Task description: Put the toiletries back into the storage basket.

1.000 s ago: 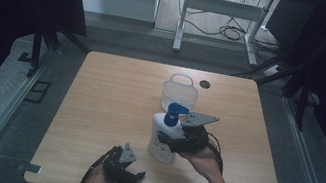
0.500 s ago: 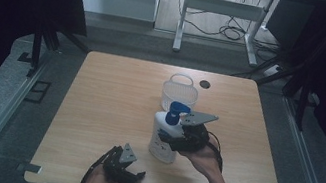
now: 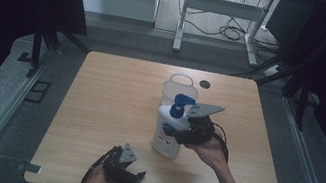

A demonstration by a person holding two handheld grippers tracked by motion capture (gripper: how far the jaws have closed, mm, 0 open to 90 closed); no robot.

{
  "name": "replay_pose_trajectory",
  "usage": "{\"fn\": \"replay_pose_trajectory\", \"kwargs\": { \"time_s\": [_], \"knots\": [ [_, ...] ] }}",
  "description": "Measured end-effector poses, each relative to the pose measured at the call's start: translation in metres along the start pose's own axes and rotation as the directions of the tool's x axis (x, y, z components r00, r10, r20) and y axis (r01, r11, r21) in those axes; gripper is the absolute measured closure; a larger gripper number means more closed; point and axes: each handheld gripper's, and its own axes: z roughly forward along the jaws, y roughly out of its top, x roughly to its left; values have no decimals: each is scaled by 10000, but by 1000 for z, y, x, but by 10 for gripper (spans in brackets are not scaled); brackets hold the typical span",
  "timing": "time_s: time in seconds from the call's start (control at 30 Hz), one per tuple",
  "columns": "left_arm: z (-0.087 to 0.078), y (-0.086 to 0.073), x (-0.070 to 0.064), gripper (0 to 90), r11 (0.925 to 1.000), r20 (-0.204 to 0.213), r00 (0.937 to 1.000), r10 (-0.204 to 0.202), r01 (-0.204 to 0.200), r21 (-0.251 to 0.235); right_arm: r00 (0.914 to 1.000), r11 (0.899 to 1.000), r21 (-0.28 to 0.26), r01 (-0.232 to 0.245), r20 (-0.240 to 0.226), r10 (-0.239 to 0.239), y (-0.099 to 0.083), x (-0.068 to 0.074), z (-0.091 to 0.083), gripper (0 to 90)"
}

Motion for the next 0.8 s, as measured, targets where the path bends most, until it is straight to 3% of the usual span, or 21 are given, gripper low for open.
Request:
{"fn": "replay_pose_trajectory", "kwargs": {
  "time_s": [0.4, 0.8],
  "knots": [
    [0, 0, 0, 120, 10000, 6, 10000, -8, 8, -6, 9941, 9983, -234, 533, -931, -552, 16, -29, -13, 379],
    [0, 0, 0, 120, 10000, 3, 10000, -9, 9, -6, 9861, 9955, -246, 913, -1372, -938, 35, -48, -21, 380]
  ]
}}
